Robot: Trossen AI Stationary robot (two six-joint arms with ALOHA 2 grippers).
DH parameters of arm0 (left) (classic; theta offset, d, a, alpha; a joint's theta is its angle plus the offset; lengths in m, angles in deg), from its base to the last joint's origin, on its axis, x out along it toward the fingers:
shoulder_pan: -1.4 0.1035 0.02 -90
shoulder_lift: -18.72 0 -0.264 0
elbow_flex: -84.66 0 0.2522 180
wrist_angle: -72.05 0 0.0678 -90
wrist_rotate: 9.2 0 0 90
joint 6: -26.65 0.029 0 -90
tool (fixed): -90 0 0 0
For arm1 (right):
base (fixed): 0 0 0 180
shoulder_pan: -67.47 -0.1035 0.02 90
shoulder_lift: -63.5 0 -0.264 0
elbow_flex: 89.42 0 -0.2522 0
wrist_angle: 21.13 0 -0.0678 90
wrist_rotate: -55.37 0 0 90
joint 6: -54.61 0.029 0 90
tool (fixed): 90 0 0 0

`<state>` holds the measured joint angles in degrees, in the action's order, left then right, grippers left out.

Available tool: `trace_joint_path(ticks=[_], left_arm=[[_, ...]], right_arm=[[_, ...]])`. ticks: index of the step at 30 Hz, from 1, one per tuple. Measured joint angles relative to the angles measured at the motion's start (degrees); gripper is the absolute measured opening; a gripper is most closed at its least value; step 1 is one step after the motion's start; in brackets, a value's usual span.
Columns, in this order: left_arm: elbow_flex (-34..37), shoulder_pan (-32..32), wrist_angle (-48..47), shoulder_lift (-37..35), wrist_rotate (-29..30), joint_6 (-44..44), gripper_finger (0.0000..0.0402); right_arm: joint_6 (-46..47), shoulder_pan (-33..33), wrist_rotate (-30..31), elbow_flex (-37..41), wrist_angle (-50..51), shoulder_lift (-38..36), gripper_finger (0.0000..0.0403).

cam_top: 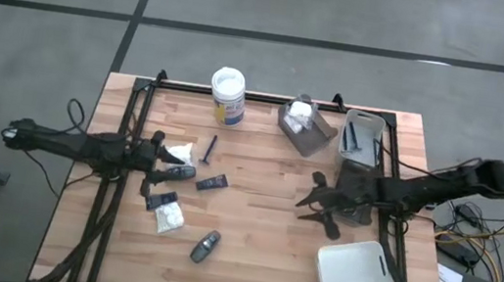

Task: Pick & Place Travel size toiletries
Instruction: Put the bottom gray deodorant into the bottom black bin

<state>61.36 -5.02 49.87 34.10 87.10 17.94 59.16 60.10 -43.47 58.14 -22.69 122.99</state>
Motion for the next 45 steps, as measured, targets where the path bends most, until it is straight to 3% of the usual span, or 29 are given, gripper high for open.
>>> trace_joint_path(ticks=[14, 21, 36, 45], left_arm=[[-18.3, -9.3, -12.8, 33.0, -2.7, -3.2, 0.0193], [-26.9, -15.8, -19.5, 45.6, -2.7, -5.3, 0.0193], [-32.0, -23.6, -15.9, 66.0, -2.7, -10.6, 0.0193], [-35.1, -23.8, -9.0, 75.1, -2.7, -1.2, 0.0193]], right_arm=[[-0.7, 0.3, 0.0, 0.3, -0.5, 0.5, 0.0119], [-2.2, 0.3, 0.0, 0.2, -0.5, 0.5, 0.0093], [-2.2, 0.3, 0.0, 0.2, -0.4, 0.5, 0.0045], [-2.1, 0.3, 0.0, 0.2, -0.6, 0.6, 0.0056]])
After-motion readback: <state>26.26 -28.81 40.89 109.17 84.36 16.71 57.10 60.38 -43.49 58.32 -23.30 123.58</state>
